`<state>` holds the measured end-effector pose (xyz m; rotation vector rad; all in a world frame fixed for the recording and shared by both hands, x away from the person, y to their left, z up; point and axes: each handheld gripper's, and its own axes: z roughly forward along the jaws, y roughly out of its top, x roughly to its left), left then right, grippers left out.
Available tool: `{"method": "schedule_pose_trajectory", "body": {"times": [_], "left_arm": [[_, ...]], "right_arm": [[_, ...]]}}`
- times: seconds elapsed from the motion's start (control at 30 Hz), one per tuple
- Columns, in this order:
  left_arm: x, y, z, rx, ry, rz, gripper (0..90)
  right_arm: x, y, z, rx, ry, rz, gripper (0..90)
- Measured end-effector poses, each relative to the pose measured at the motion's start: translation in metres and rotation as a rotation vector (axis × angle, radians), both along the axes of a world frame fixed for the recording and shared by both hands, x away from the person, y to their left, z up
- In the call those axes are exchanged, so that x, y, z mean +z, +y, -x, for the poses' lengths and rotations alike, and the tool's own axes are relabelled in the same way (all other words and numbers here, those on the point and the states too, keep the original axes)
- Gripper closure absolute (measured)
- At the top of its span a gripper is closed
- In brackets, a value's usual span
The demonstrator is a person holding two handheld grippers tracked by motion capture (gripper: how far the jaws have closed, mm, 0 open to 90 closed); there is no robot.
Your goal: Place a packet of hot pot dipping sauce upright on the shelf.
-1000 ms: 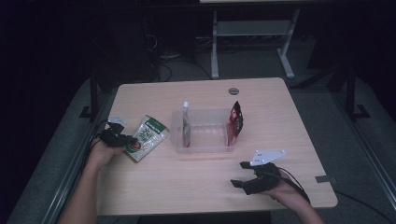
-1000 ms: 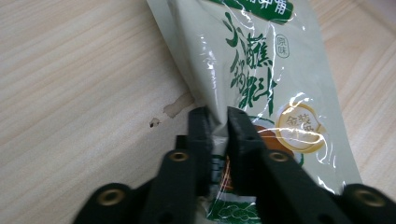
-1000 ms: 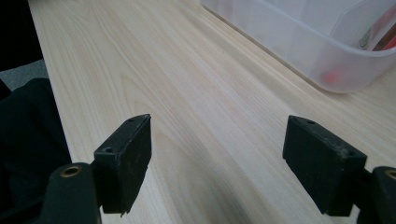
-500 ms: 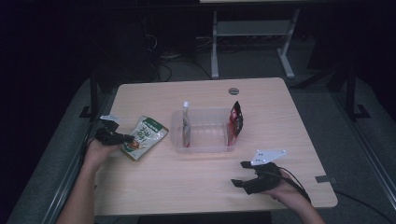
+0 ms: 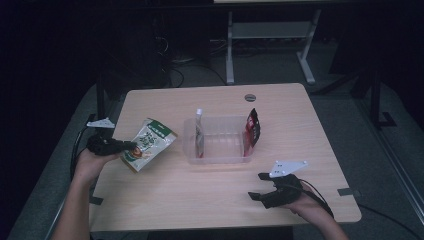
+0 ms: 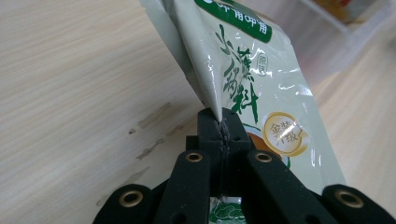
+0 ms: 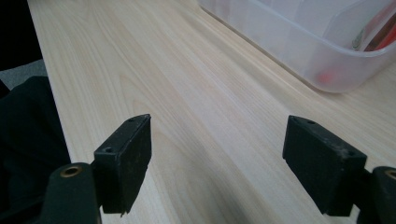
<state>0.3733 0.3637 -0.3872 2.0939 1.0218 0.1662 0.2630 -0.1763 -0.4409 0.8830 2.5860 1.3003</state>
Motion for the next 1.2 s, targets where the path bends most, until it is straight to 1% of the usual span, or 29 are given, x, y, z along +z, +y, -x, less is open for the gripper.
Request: {"method": "schedule_pose_trajectory", "body": {"times": [0.03,0.1,0.13,0.17,0.2,0.23,0.27,0.33,0.37,0.4,0.47,0.57,0.67,0.7,0.77,0.8,0.83,0.87,0.9,0.93,0.97,1.0,1.03,1.07,1.1,1.13,1.17,1.2], "left_arm": [[0.000,0.000,0.000,0.000,0.000,0.000,89.5],[0.006,-0.003,0.007,-0.004,-0.004,-0.003,89.5],[0.009,-0.005,0.014,-0.018,-0.009,-0.004,89.5],[0.009,-0.005,0.014,-0.018,-0.009,-0.004,89.5],[0.012,-0.006,0.023,-0.033,-0.010,-0.007,89.6],[0.012,-0.006,0.023,-0.033,-0.010,-0.007,89.5],[0.014,-0.008,0.031,-0.047,-0.013,-0.015,89.6],[0.017,-0.010,0.042,-0.066,-0.018,-0.017,89.6],[0.017,-0.010,0.042,-0.066,-0.018,-0.017,89.6],[0.018,-0.011,0.047,-0.080,-0.024,-0.015,89.6],[0.021,-0.016,0.058,-0.110,-0.033,-0.006,89.6],[0.023,-0.023,0.068,-0.137,-0.039,-0.010,89.6],[0.024,-0.031,0.077,-0.166,-0.050,-0.015,89.6],[0.024,-0.031,0.077,-0.166,-0.050,-0.015,89.6],[0.024,-0.040,0.084,-0.196,-0.056,-0.010,89.7],[0.024,-0.043,0.087,-0.204,-0.060,-0.010,89.7],[0.024,-0.048,0.090,-0.219,-0.062,-0.008,89.7],[0.024,-0.052,0.093,-0.234,-0.068,-0.009,89.6],[0.025,-0.056,0.095,-0.243,-0.071,-0.009,89.7],[0.025,-0.065,0.099,-0.267,-0.077,-0.002,89.6],[0.025,-0.065,0.099,-0.267,-0.077,-0.002,89.6],[0.024,-0.074,0.102,-0.293,-0.074,0.008,89.6],[0.024,-0.074,0.102,-0.293,-0.074,0.008,89.7],[0.023,-0.087,0.104,-0.332,-0.077,0.002,89.7],[0.023,-0.087,0.104,-0.332,-0.077,0.002,89.6],[0.022,-0.097,0.106,-0.360,-0.078,0.001,89.6],[0.022,-0.097,0.106,-0.360,-0.078,0.001,89.6],[0.020,-0.110,0.108,-0.391,-0.082,0.000,89.7]], "right_arm": [[0.000,0.000,0.000,0.000,0.000,0.000,23.3],[0.001,-0.001,0.000,-0.013,0.003,-0.006,23.3],[0.002,-0.002,0.000,-0.014,0.000,-0.009,23.3],[0.002,-0.002,0.000,-0.014,0.000,-0.009,23.3],[0.004,-0.003,-0.001,-0.028,0.021,-0.017,23.1],[0.005,-0.004,-0.002,-0.032,0.033,-0.025,21.8],[0.007,-0.004,-0.002,-0.032,0.043,-0.028,18.7],[0.013,-0.003,-0.003,-0.031,0.050,-0.018,18.6],[0.013,-0.003,-0.003,-0.031,0.050,-0.018,18.6],[0.015,-0.003,-0.003,-0.036,0.045,-0.020,18.7],[0.016,-0.001,-0.005,-0.029,0.057,-0.034,18.9],[0.016,0.001,-0.004,-0.024,0.062,-0.031,20.9],[0.018,0.002,-0.004,-0.015,0.069,-0.037,21.1],[0.018,0.002,-0.004,-0.015,0.069,-0.037,21.1],[0.020,0.004,-0.005,-0.010,0.065,-0.046,22.0],[0.022,0.005,-0.007,-0.001,0.079,-0.060,23.4],[0.022,0.005,-0.007,-0.001,0.079,-0.060,23.4],[0.023,0.006,-0.008,0.012,0.104,-0.070,24.2],[0.023,0.007,-0.008,0.021,0.119,-0.075,24.4],[0.024,0.009,-0.008,0.032,0.117,-0.085,27.3],[0.024,0.009,-0.008,0.032,0.117,-0.085,27.3],[0.025,0.011,-0.006,0.049,0.098,-0.087,30.7],[0.025,0.011,-0.006,0.049,0.098,-0.087,30.7],[0.027,0.013,-0.005,0.067,0.086,-0.090,33.8],[0.027,0.013,-0.005,0.067,0.086,-0.090,33.8],[0.030,0.014,-0.005,0.078,0.087,-0.109,38.8],[0.030,0.014,-0.005,0.078,0.087,-0.109,38.8],[0.033,0.015,-0.005,0.084,0.079,-0.131,42.5]]}}
